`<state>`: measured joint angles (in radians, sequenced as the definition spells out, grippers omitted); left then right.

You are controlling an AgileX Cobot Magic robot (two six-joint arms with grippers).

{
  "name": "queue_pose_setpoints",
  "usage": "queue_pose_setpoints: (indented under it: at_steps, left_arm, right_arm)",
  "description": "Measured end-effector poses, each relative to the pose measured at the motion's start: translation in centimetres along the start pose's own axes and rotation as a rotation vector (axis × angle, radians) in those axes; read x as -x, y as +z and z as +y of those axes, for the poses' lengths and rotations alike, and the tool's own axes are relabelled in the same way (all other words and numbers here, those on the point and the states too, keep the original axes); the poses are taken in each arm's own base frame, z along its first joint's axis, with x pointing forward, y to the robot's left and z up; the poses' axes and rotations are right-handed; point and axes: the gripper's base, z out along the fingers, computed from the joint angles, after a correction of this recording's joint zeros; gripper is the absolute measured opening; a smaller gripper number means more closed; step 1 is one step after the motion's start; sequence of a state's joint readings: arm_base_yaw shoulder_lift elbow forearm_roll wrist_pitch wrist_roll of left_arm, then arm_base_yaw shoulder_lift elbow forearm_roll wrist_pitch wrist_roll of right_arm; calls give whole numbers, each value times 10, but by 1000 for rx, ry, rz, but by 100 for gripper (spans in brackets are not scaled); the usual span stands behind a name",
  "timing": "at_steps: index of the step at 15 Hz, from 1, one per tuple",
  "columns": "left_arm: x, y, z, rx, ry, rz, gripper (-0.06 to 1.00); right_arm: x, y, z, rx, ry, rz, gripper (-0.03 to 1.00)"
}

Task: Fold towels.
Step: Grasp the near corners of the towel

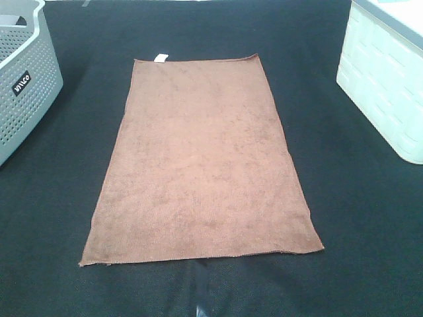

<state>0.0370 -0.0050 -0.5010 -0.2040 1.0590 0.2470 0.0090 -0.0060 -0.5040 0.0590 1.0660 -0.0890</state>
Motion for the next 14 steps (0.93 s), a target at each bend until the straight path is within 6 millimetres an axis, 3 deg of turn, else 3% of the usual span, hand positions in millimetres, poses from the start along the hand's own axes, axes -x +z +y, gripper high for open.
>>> queue_pose_setpoints:
  at_steps: [14]
  left_arm:
    - [0, 0, 0, 0, 0, 0, 74]
  right_arm:
    - [0, 0, 0, 0, 0, 0, 73]
